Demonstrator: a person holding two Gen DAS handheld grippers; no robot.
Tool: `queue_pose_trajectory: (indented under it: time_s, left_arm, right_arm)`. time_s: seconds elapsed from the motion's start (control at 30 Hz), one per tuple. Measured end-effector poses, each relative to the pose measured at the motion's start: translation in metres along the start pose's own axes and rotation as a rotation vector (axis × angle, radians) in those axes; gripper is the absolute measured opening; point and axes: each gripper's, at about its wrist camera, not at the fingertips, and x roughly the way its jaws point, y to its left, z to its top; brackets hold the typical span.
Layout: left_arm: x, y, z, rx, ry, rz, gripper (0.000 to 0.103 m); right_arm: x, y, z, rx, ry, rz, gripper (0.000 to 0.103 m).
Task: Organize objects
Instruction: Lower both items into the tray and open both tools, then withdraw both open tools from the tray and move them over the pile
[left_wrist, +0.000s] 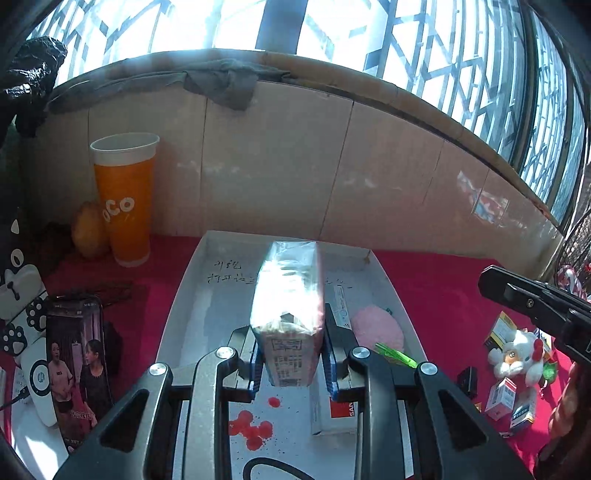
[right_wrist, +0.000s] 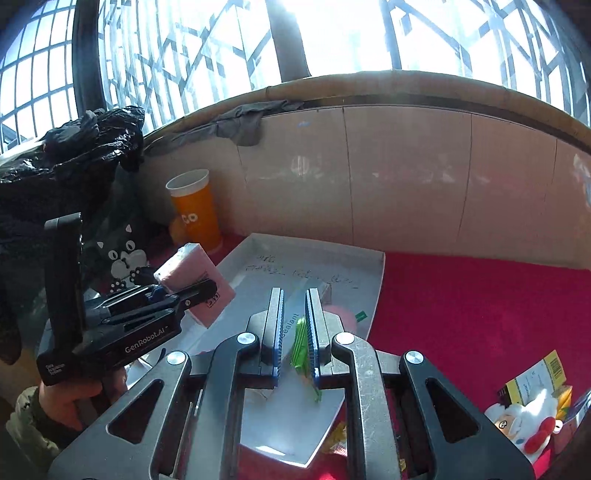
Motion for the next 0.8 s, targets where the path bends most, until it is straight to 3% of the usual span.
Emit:
queue_pose_trajectory:
  time_s: [0.17, 0.23, 0.27, 0.3, 0.33, 0.43, 0.57, 0.8]
  left_arm:
    - [0.014, 0.003, -0.002, 0.013, 0.033, -0.005, 0.027]
    - [0.02, 0.001, -0.004, 0.035, 0.038, 0.004, 0.035]
    - [0.021, 0.0, -0.005, 0.043, 0.038, 0.009, 0.059]
    - [0.022, -0.002, -0.006, 0.046, 0.033, 0.01, 0.092]
    - [0.02, -0.003, -0.007, 0.045, 0.015, 0.006, 0.102]
    - [0.009, -0.008, -0.008, 0.05, -0.057, 0.001, 0.103]
    - [-0.005, -0.01, -0.004, 0.053, -0.111, -0.018, 0.103]
    - [-0.057, 0.036, 0.015, -0.014, -0.22, -0.198, 0.103]
  right_arm:
    - [0.02, -0.002, 0.006, 0.038, 0.017, -0.019, 0.011]
    - [0.019, -0.001, 0.004, 0.047, 0.005, -0.022, 0.013]
    - [0.019, 0.0, 0.003, 0.051, 0.006, -0.018, 0.015]
    - [0.018, 0.001, 0.001, 0.056, 0.007, -0.014, 0.025]
    - [0.017, 0.001, -0.002, 0.064, 0.007, -0.012, 0.042]
    - [0.008, 0.001, -0.011, 0.075, -0.002, -0.021, 0.08]
    - [-0.004, -0.001, -0.02, 0.083, -0.001, -0.036, 0.081]
    - [-0.028, -0.012, -0.031, 0.134, 0.001, -0.008, 0.081]
